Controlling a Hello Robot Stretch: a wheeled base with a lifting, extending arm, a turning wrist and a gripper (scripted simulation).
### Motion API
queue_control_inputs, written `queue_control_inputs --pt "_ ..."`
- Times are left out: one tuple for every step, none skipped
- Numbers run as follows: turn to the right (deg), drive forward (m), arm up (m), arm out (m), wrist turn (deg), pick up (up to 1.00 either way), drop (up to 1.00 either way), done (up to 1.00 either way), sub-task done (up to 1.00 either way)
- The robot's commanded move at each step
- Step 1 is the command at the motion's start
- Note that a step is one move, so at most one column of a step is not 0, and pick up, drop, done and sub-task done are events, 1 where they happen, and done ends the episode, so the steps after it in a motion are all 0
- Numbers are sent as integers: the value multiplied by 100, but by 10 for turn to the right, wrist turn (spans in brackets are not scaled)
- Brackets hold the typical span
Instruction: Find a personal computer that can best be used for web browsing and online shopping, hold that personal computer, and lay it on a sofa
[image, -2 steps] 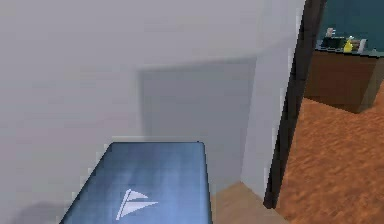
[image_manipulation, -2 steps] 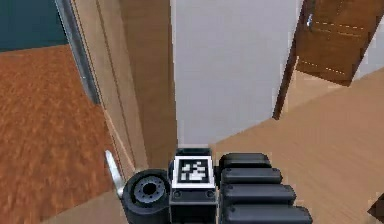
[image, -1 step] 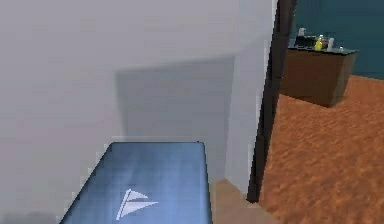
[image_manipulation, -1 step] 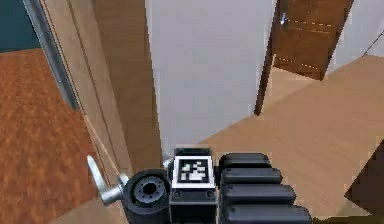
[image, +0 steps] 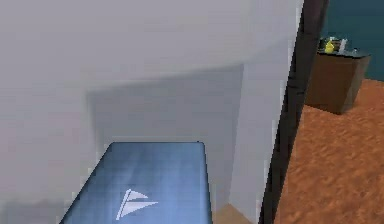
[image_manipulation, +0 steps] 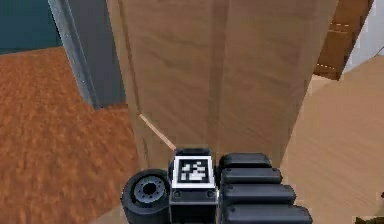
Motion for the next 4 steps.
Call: queue_control_inputs --pt "420 0 0 0 0 0 0 0 0" --pt "0 100 0 0 0 0 0 0 0" --pt "0 25 0 0 0 0 0 0 0" --pt "-210 0 0 0 0 0 0 0 0"
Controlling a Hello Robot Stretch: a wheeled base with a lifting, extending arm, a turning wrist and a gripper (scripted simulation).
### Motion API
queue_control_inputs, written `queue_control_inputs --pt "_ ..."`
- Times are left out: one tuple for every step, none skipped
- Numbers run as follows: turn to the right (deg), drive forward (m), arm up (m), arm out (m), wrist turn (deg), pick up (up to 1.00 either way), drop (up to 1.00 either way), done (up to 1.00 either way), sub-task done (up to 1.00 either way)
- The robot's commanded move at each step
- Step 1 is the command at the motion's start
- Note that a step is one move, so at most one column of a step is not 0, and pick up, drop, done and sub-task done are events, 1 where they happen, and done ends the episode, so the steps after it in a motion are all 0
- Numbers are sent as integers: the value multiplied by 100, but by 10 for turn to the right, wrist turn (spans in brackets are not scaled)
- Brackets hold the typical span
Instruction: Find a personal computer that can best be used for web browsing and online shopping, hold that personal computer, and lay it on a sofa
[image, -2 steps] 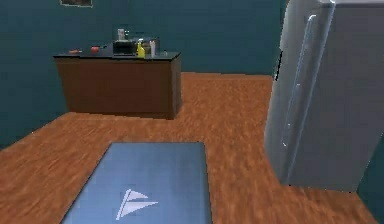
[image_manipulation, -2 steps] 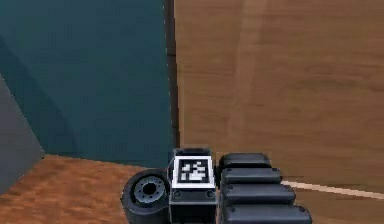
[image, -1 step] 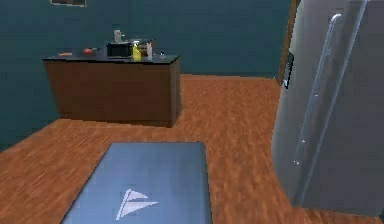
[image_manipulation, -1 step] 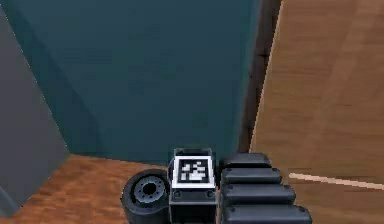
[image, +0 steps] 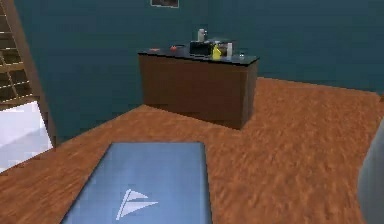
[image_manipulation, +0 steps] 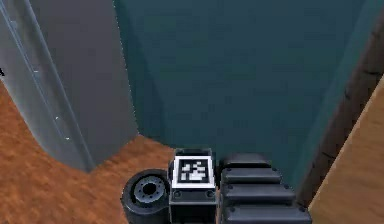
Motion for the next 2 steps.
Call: queue_control_inputs --pt "0 55 0 0 0 0 0 0 0" --pt "-450 0 0 0 0 0 0 0 0"
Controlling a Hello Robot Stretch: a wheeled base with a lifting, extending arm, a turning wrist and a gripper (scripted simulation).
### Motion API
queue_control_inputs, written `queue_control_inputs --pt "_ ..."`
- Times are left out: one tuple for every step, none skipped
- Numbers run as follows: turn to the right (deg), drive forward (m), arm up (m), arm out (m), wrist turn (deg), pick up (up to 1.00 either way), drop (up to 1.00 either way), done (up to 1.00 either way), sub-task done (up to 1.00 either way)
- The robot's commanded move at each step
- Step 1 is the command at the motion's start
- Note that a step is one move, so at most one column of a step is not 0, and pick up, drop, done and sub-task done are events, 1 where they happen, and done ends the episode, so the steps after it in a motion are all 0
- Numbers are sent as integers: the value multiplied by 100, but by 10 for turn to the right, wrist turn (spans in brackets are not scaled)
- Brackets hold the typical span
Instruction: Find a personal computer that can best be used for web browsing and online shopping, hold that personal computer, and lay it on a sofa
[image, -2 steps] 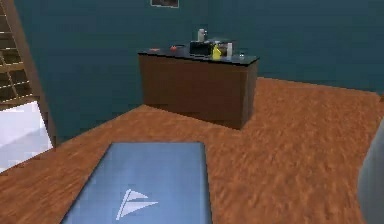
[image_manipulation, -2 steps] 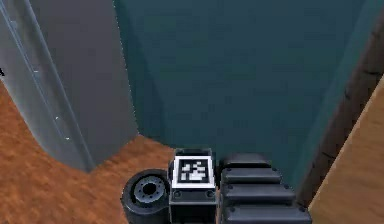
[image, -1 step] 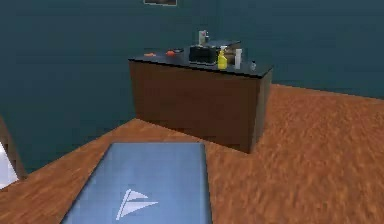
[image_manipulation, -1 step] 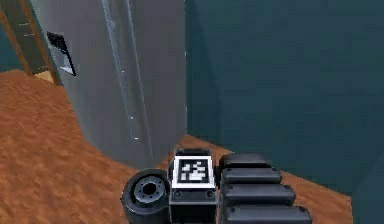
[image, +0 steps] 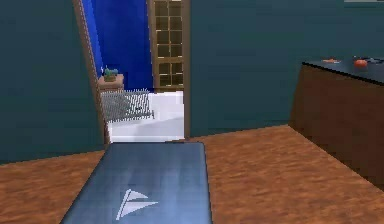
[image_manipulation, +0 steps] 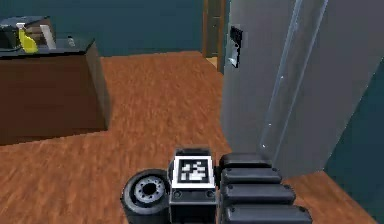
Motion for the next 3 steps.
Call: queue_control_inputs --pt "-180 0 0 0 0 0 0 0 0" --pt "0 100 0 0 0 0 0 0 0" --pt "0 95 0 0 0 0 0 0 0"
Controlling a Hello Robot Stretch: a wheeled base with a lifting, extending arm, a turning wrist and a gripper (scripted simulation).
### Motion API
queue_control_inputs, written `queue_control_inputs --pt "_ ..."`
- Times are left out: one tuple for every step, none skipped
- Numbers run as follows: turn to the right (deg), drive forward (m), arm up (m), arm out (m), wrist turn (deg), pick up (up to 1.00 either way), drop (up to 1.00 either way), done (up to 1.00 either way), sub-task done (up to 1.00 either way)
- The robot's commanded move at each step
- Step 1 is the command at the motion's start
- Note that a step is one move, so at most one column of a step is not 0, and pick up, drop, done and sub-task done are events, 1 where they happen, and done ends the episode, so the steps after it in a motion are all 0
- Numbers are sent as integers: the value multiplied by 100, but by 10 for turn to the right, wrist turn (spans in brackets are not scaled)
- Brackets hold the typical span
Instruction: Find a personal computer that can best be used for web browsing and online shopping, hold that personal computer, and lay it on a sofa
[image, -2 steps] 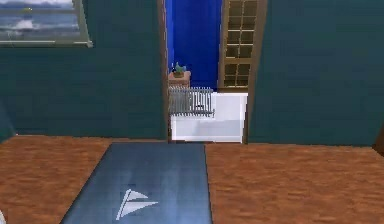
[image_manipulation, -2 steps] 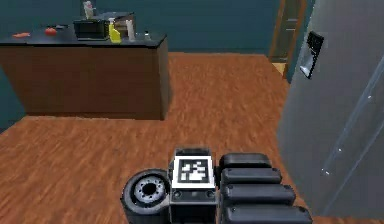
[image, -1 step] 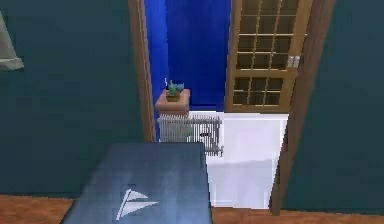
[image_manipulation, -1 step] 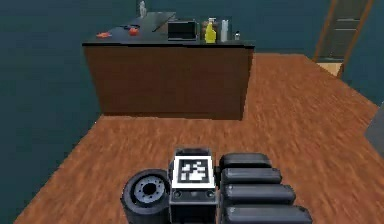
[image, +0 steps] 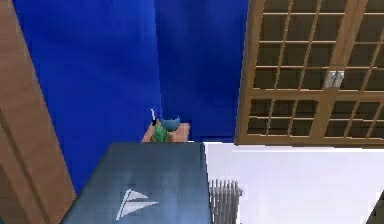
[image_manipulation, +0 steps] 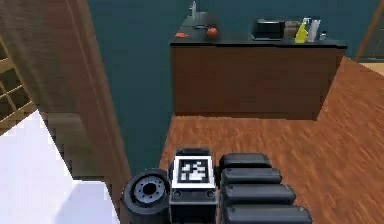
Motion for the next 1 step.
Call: queue_control_inputs --pt "360 0 0 0 0 0 0 0 0"
